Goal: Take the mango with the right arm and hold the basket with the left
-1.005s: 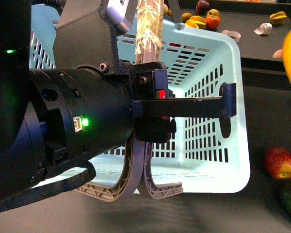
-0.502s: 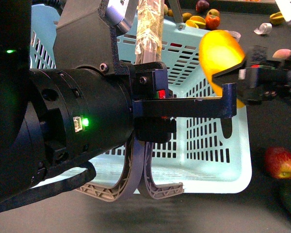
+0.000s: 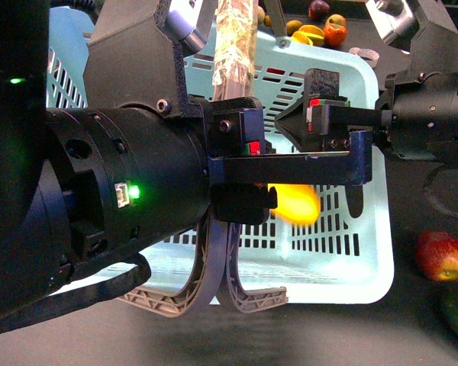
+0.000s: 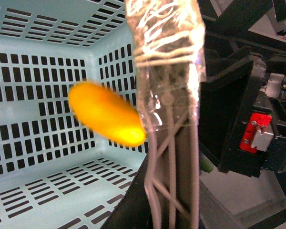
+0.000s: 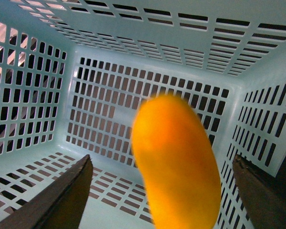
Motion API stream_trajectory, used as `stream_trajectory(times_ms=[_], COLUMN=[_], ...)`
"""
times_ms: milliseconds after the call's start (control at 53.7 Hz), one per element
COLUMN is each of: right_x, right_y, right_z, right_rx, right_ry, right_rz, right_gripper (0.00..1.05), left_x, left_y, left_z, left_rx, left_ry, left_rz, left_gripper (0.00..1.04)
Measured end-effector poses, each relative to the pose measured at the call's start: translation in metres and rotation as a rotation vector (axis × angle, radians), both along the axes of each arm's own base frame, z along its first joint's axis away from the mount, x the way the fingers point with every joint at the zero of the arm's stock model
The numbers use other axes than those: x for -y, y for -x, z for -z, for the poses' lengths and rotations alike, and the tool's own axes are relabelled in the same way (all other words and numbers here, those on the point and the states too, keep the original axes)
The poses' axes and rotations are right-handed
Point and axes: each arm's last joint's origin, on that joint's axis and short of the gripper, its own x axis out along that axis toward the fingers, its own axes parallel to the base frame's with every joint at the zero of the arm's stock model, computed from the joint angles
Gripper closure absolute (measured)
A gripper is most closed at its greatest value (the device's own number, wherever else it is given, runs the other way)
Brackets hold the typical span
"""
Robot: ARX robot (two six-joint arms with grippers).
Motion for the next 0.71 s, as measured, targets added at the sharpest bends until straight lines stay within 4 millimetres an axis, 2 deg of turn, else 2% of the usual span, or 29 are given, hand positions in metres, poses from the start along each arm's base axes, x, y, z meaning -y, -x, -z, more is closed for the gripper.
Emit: stream_trajectory(times_ms=[205,354,502,707], right_x=[0.017,0.039,0.066,0.098], right_y=[0.003,0.013,0.031,0.063], right_z=[-0.018,-0.037,-0.053,-0.062], right_rx=[0.053,0.129,0.196,0.226], right_ry=[-0.008,0.009,0.034,0.061], right_rz=[0.066,0.167,0.298,0.447], right_gripper=[0.08,0.08,0.08,0.08], left_x=[-0.001,-0.001,-0.001,0.0], left_y=[0.001,0.001,0.001,0.001], left_z=[0.001,0.001,0.001,0.001], left_rx=[-0.007,-0.007,-0.006,-0.007], left_ry=[0.0,0.0,-0.001,0.001], left_rz=[-0.001,-0.002,-0.002,0.0], left_gripper=[0.99,0.99,0.99,0.99])
